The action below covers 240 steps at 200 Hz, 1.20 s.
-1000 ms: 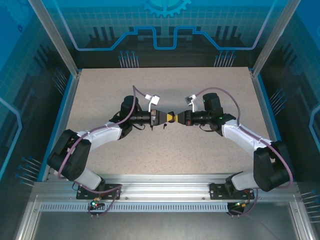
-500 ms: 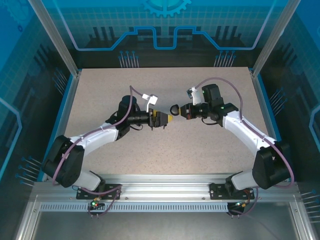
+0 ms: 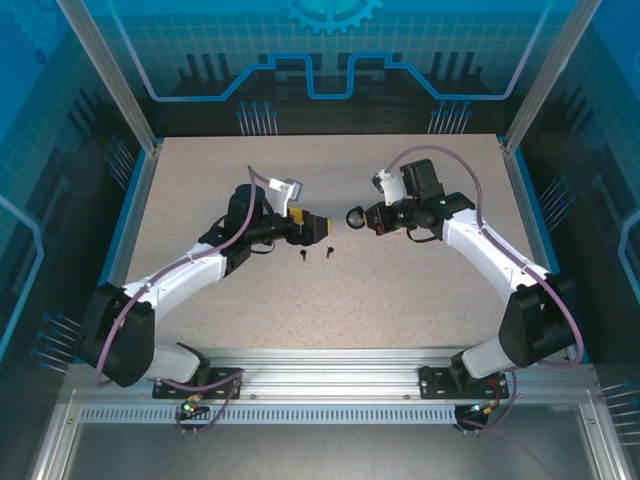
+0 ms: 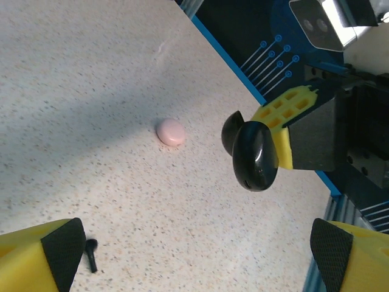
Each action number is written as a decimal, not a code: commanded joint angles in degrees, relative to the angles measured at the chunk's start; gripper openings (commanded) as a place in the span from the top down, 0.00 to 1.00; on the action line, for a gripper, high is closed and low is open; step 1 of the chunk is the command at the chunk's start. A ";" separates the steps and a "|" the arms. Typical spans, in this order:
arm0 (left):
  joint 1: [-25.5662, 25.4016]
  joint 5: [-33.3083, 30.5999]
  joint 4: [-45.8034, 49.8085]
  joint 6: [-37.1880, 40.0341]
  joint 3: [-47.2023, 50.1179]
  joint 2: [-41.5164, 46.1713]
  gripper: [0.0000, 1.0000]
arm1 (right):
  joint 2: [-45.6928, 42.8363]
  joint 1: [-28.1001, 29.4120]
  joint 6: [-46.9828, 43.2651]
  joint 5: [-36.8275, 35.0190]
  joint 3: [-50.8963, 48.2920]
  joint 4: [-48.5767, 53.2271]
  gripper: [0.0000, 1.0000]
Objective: Insert wireless bluetooth earbuds into charging case
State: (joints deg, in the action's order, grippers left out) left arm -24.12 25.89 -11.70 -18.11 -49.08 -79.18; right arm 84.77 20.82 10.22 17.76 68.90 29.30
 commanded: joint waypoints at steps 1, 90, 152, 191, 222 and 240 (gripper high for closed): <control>0.94 -0.60 3.77 3.00 -3.17 0.30 0.01 | 0.98 -0.52 -4.43 -1.21 2.87 3.36 1.00; 1.26 25.61 21.45 12.82 -21.32 -15.14 0.01 | 3.82 -0.34 -14.94 -0.89 7.97 8.00 1.00; 1.31 33.24 36.47 21.35 -32.64 -24.43 0.05 | 5.31 -0.34 -17.06 1.87 10.63 9.97 1.00; 1.27 35.93 42.48 24.96 -37.37 -27.45 0.20 | 5.15 -0.08 -17.78 3.22 10.77 10.78 1.00; 1.27 36.56 44.83 26.02 -40.16 -29.75 0.25 | 4.61 0.71 -17.71 3.72 10.45 10.86 1.00; 1.33 36.76 45.13 26.02 -41.06 -30.56 0.27 | 4.63 1.24 -17.73 3.56 10.46 11.04 1.00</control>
State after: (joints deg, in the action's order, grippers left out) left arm -23.24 59.90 29.63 5.54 -87.74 -108.03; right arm 89.49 21.06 -6.52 19.90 78.11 38.74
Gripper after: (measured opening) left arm 0.741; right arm 0.054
